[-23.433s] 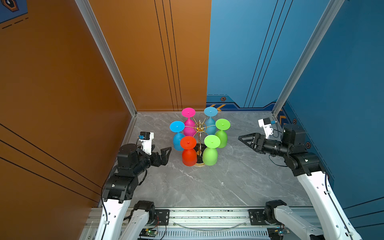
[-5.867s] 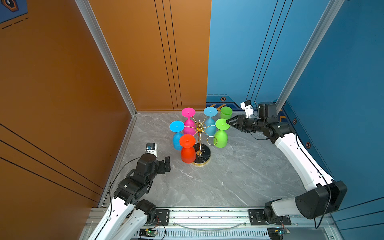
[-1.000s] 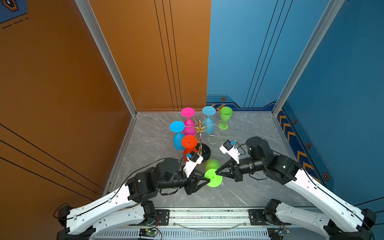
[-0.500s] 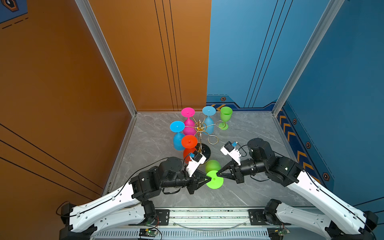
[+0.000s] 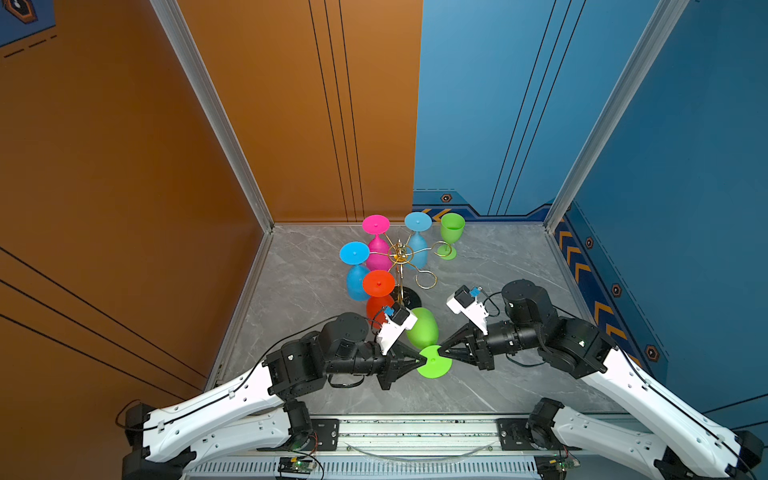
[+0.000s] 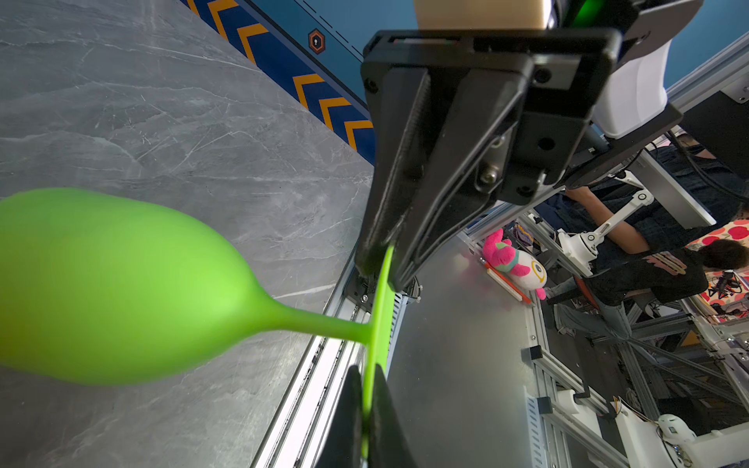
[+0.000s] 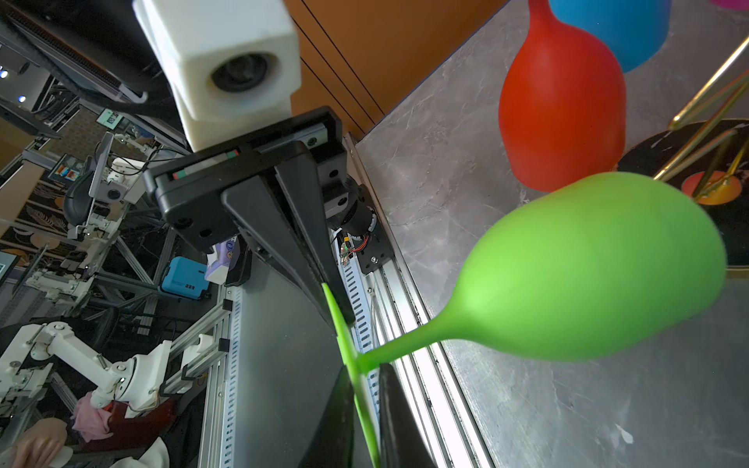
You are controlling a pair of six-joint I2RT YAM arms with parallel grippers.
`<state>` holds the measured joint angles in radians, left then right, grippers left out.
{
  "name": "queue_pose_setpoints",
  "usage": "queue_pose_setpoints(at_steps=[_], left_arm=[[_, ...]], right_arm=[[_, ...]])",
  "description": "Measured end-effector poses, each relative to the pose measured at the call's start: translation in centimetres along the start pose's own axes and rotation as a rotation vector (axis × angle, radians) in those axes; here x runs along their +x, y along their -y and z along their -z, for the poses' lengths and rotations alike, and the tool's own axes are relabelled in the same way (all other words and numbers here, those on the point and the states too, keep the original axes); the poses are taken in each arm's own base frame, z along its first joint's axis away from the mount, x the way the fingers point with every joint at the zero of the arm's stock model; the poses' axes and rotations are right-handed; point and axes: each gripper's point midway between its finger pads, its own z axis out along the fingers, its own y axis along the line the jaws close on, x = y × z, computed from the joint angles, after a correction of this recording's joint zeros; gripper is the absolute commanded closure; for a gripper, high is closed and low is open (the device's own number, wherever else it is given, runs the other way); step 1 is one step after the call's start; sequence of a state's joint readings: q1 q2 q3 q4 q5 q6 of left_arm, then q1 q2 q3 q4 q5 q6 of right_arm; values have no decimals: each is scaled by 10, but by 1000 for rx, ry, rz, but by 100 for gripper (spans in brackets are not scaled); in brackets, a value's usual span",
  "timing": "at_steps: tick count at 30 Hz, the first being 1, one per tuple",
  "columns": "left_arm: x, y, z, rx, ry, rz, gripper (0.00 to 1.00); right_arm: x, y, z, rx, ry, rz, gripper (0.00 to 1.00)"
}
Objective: Take the wine glass off the wine glass rack
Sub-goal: 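Pull the glass toward the robot with the left gripper while the right gripper releases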
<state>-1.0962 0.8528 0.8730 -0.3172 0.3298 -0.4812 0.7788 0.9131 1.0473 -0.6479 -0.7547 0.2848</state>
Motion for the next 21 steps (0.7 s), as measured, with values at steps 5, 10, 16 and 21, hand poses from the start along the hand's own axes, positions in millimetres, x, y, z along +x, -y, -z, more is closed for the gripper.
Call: queue_pose_setpoints(at_steps=[5, 10, 16, 21], left_arm=[[4, 1, -4, 8, -20, -7, 100], [8, 0, -10, 4, -40, -23, 100], [30, 2, -23, -40, -109, -175, 100], [53, -5, -31, -131, -190, -399, 100]], right_arm=[[2, 7, 6, 53, 12, -6, 45], [-4, 29, 24, 165, 73, -41, 32], [-18, 70, 45, 295, 157, -171, 26], [-20, 108, 51, 377, 172, -320, 25]])
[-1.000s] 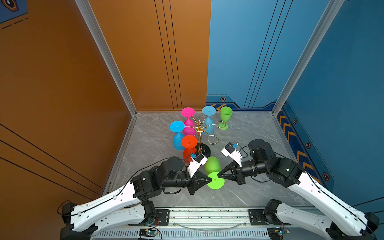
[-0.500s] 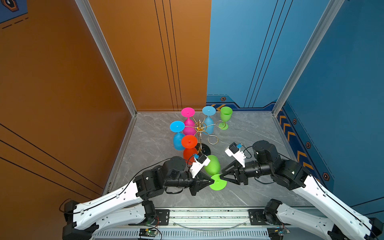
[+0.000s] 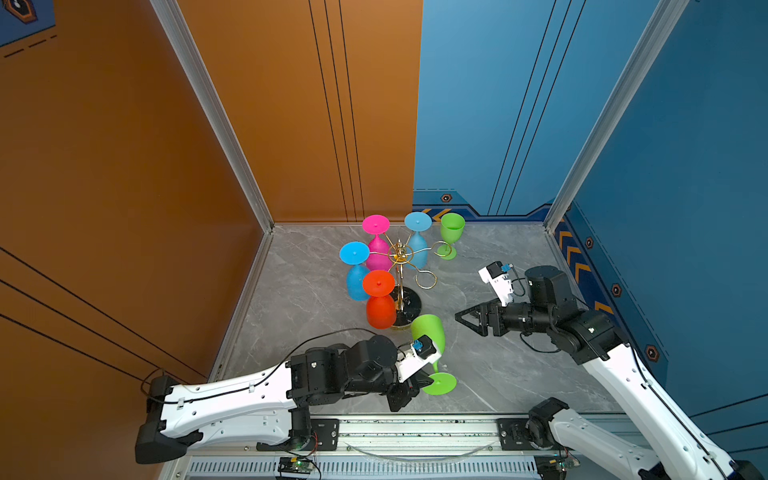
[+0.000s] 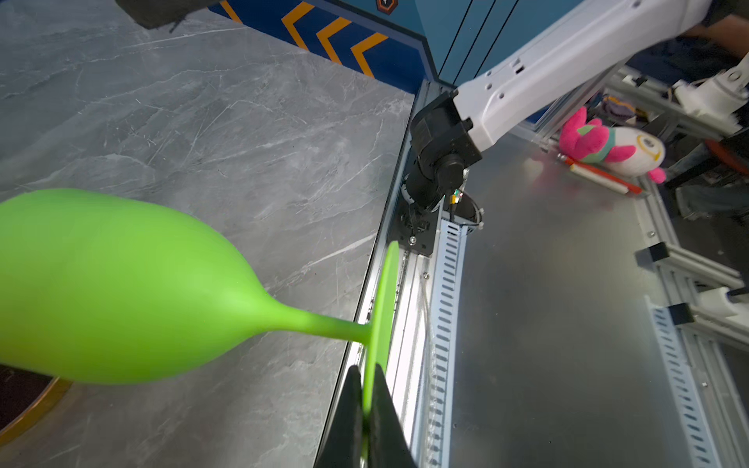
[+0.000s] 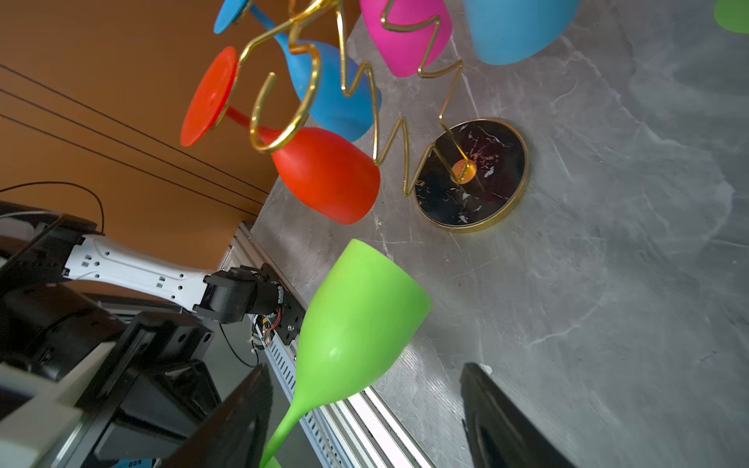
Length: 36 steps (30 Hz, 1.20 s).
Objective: Take the wine glass off the wine glass rack
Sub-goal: 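Pull the glass toward the robot with the left gripper while the right gripper releases, then grasp the glass bowl with the right gripper while the left gripper holds the foot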
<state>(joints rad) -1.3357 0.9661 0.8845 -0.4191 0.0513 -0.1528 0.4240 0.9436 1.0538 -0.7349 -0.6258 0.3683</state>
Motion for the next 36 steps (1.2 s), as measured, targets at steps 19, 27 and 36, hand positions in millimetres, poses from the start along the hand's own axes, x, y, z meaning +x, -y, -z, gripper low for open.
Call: queue_pose_setpoints(at_steps=[19, 27, 36], left_arm=[[40, -34, -9, -446, -227, -817, 100], [41, -53, 1, -597, -307, -1000, 100], [45, -65, 8, -711, -399, -1167, 100]], right_arm=[[-34, 14, -11, 66, -13, -120, 30], [-38, 2, -17, 37, -32, -98, 39], [-28, -19, -30, -19, -101, -53, 43]])
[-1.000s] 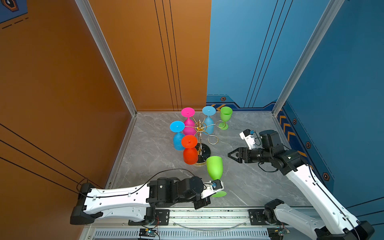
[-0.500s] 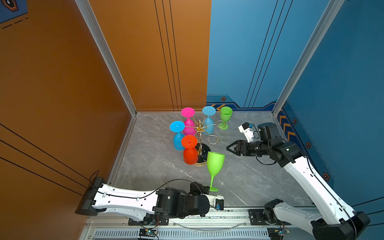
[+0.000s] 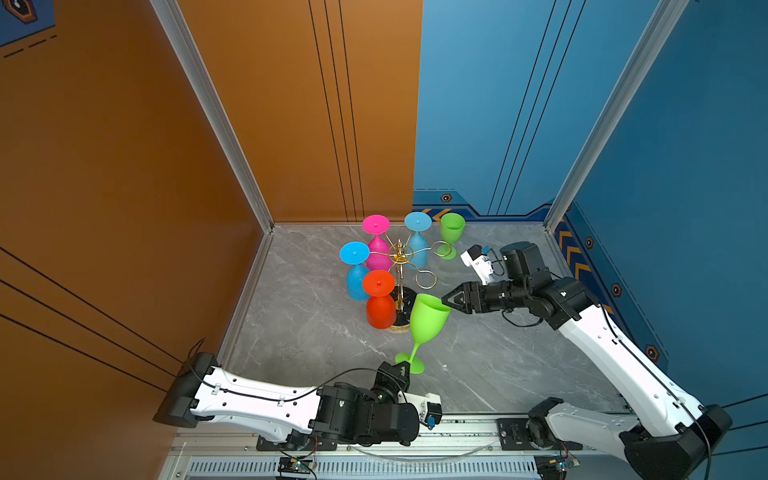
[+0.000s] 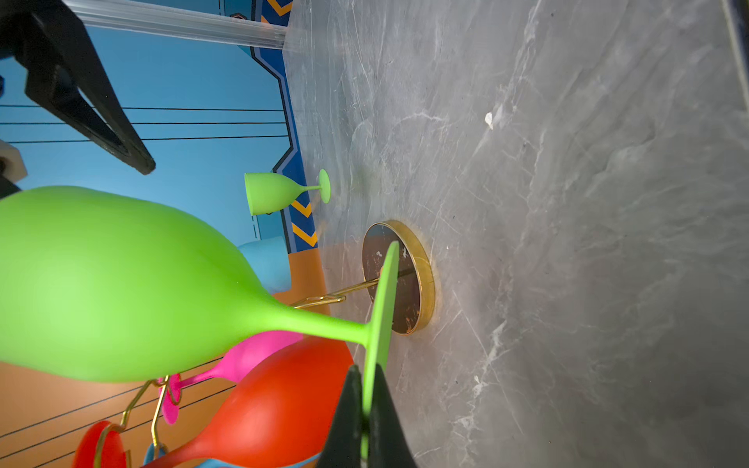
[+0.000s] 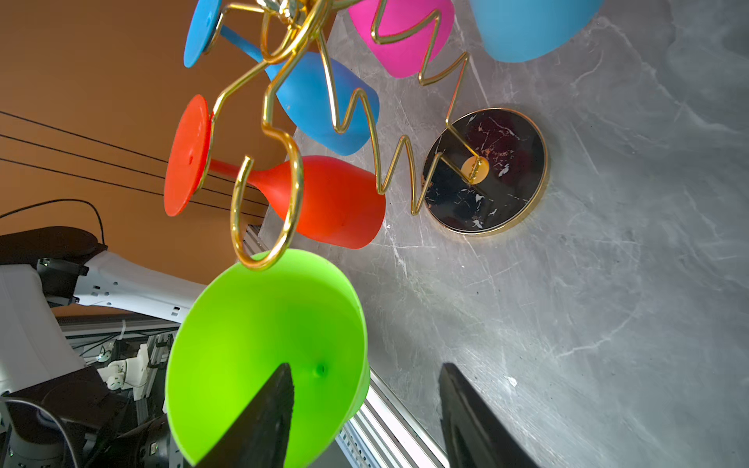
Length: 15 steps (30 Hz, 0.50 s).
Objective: Take the wine glass off the wine glass rack
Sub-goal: 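Grasp the glass bowl with the right gripper while the left gripper holds the foot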
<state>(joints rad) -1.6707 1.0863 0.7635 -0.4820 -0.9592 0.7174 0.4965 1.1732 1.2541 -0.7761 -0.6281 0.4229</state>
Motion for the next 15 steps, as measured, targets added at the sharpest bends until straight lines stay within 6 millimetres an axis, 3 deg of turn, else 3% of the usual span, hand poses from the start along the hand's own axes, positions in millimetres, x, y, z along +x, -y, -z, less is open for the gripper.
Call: queue_pose_setpoints(at_steps=[15], left_arm=[[10, -2, -6, -126, -81, -173, 100]], right_arm=[[12, -7, -9, -29, -64, 18, 66]])
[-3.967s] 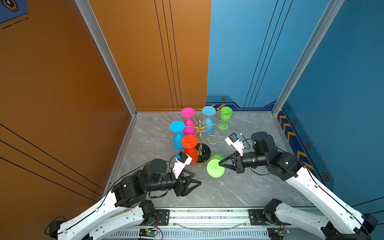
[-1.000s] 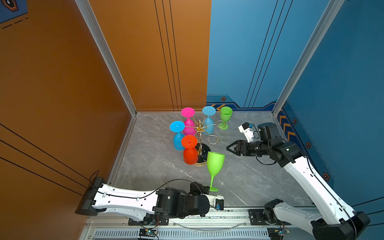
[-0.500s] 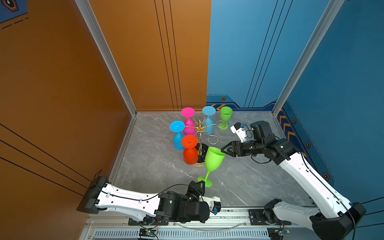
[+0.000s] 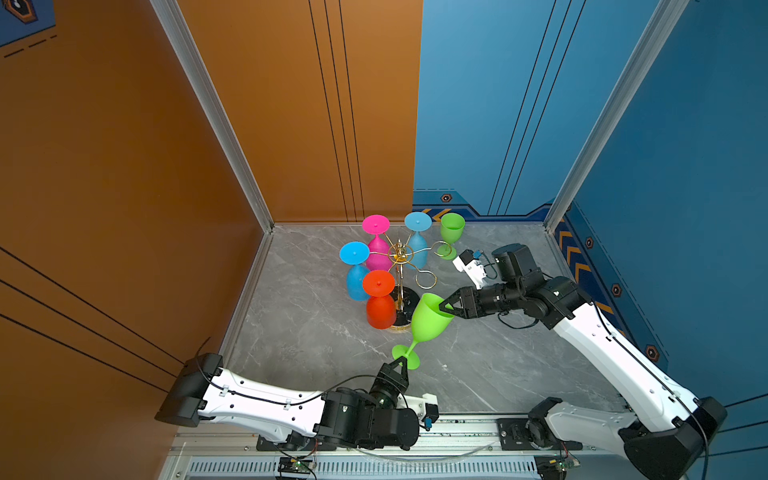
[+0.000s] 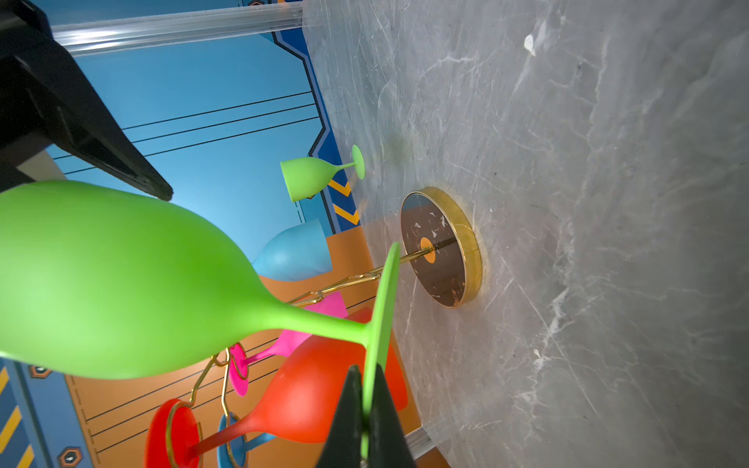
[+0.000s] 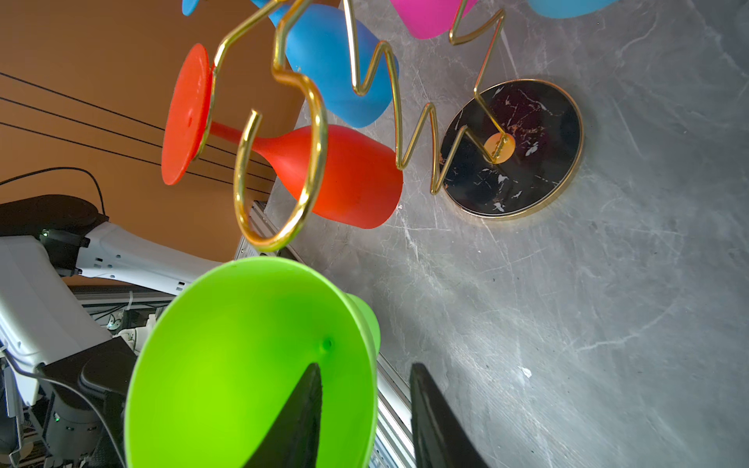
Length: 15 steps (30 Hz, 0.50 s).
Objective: Take the wine glass off the wine glass rack
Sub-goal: 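Grasp the glass bowl with the right gripper while the left gripper holds the foot, then open the left gripper off the foot while the right gripper holds the bowl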
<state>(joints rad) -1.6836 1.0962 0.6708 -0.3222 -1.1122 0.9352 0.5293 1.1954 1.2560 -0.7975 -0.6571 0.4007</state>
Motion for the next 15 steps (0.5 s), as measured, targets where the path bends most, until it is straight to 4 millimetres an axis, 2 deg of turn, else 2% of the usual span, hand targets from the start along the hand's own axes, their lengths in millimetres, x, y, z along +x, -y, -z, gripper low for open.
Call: queue_pose_setpoints(at_steps=[5, 13, 15], left_arm=[[1, 1, -3, -47, -19, -55, 100], [-2, -7, -3, -78, -17, -53, 100], [-1, -8, -3, -81, -20, -55, 97]], right_arm=[[3, 1, -1, 1, -16, -2, 75], [1, -3, 1, -5, -13, 9, 87], [1, -3, 2, -5, -13, 13, 90]])
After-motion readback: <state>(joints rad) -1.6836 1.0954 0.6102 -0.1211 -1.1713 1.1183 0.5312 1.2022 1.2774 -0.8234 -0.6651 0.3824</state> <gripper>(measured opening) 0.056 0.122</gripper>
